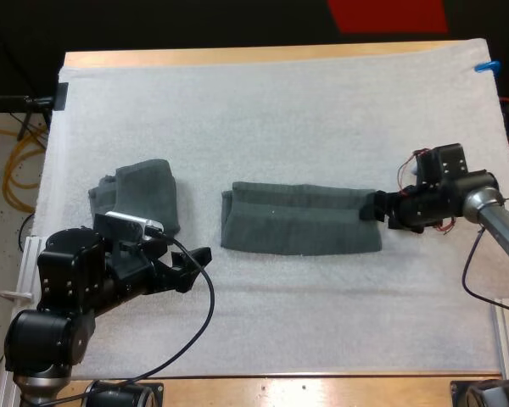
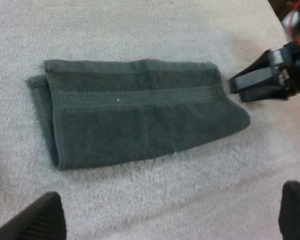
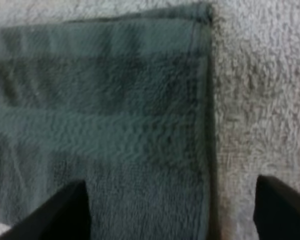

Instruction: Pick towel from pile fold and stack

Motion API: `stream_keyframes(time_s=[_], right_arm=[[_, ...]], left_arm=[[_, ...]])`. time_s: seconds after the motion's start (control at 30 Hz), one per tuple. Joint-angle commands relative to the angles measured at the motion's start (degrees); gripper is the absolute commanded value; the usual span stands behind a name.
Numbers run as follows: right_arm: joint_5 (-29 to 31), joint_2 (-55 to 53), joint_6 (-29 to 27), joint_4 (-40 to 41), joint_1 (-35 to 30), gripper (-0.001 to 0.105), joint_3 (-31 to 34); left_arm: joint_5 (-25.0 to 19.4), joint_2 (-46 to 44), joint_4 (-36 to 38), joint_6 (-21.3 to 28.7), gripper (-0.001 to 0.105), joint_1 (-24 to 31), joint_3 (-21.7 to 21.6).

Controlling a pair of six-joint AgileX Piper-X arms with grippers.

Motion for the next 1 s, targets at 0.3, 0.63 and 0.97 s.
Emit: stream_keyframes(time_s=[0.3, 0.63, 0.97], right_arm=[[-9.0, 5.1, 3.8, -3.5, 1.5, 0.066, -0.1], [-5.0, 7.3, 4.5, -3.5, 4.7, 0.024, -0.2], [17.7, -0.8, -3.1, 0.7, 4.7, 0.001, -1.0]], left_arm=[[0.7, -0.3, 0.0, -0.8, 0.082, -0.2, -0.3], [0.7, -0.3, 0.1, -1.0, 0.082, -0.2, -0.3], [0.7, -0.3, 0.1, -1.0, 0.082, -0.2, -0.3]])
